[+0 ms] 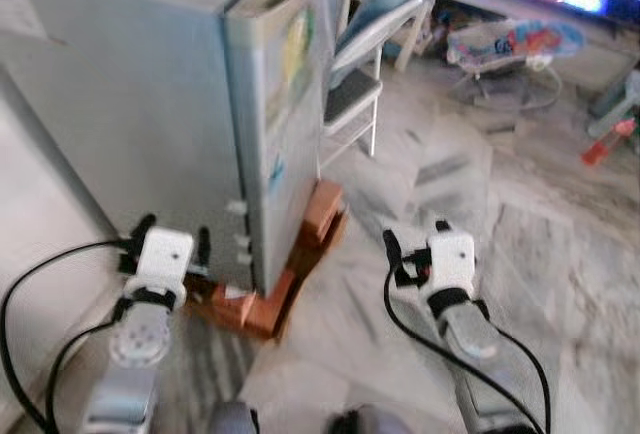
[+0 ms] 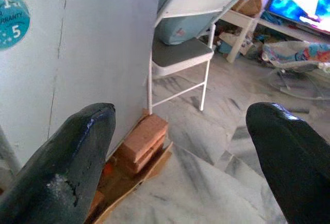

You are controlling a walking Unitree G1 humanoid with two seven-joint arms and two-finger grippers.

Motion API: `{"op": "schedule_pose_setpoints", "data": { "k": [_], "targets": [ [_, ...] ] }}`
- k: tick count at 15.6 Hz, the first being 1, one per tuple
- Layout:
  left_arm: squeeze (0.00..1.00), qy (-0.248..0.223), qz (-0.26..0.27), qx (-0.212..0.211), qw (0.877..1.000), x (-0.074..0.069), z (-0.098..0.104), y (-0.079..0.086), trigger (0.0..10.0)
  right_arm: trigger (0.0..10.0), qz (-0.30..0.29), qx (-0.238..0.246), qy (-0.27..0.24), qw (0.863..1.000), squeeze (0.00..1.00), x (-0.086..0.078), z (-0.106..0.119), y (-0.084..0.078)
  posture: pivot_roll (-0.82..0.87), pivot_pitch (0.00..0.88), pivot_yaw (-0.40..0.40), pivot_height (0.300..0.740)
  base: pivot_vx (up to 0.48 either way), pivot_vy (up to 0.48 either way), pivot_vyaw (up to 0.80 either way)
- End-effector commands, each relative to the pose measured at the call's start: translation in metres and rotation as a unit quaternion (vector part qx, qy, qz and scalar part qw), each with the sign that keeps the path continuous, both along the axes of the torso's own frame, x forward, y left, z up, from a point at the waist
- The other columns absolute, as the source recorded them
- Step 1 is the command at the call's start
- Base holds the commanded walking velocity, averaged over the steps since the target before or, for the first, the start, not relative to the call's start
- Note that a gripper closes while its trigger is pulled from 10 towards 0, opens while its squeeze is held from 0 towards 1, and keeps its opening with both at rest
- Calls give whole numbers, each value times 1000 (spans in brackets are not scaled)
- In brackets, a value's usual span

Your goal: Restocking fridge

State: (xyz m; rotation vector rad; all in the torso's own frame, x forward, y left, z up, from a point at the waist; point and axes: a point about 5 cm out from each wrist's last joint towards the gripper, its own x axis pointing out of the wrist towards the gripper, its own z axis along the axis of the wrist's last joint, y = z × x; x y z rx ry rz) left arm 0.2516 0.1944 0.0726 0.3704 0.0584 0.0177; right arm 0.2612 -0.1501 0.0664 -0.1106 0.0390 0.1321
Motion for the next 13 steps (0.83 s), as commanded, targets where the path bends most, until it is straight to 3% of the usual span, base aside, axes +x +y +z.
{"op": "schedule_pose_setpoints", "data": {
  "k": [1,4,6,9,13],
  "targets": [
    [0,-1,-17,-6,1000,2,-1,-9,10000,10000,-18,-8,16,1000,0,-4,-6,-12,156,122,-91,740,0,0,-800],
    [0,-11,-8,-21,1000,7,1,-8,10000,10000,-18,-6,15,1000,0,-3,-6,-11,156,121,-90,740,0,0,-800],
    [0,4,-7,-62,998,12,0,-8,10000,10000,-18,-8,13,1000,0,-3,-5,-12,151,122,-88,740,0,0,-800],
    [0,-6,-12,-82,997,19,4,-14,10000,10000,-20,-8,13,1000,0,-2,-4,-14,147,124,-86,740,0,0,-800],
    [0,-14,-11,-81,997,25,7,-19,10000,10000,-19,-11,11,1000,0,-2,-4,-13,140,128,-82,740,0,0,-525]
  ]
}}
